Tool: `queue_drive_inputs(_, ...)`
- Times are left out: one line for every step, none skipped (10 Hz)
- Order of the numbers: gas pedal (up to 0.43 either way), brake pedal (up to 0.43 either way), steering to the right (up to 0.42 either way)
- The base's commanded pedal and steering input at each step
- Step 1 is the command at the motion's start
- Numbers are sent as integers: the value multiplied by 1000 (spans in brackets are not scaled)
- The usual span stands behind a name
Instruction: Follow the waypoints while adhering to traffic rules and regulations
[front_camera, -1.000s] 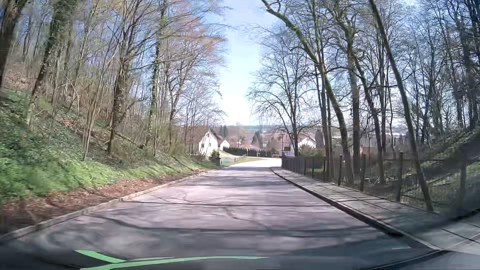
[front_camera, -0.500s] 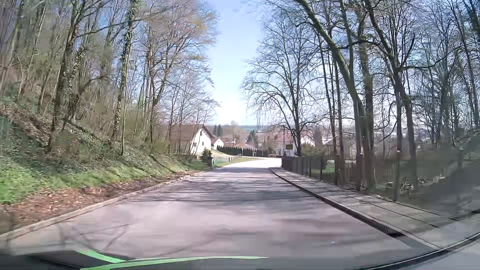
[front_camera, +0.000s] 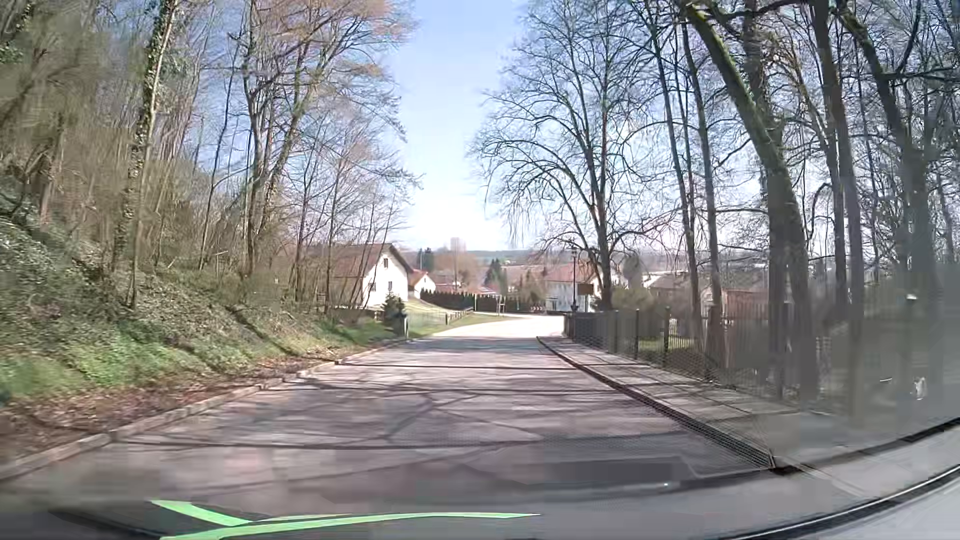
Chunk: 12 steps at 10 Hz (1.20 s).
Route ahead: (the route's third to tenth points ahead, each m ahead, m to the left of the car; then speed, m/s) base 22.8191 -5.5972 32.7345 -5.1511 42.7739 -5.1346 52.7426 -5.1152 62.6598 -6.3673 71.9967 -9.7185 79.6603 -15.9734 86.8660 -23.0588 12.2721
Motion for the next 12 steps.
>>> queue_drive_inputs(0,177,13)
queue_drive_inputs(0,177,12)
queue_drive_inputs(0,177,12)
queue_drive_inputs(0,177,12)
queue_drive_inputs(0,177,12)
queue_drive_inputs(0,177,12)
queue_drive_inputs(0,177,12)
queue_drive_inputs(0,177,11)
queue_drive_inputs(0,177,11)
queue_drive_inputs(0,177,11)
queue_drive_inputs(0,177,10)
queue_drive_inputs(0,177,10)
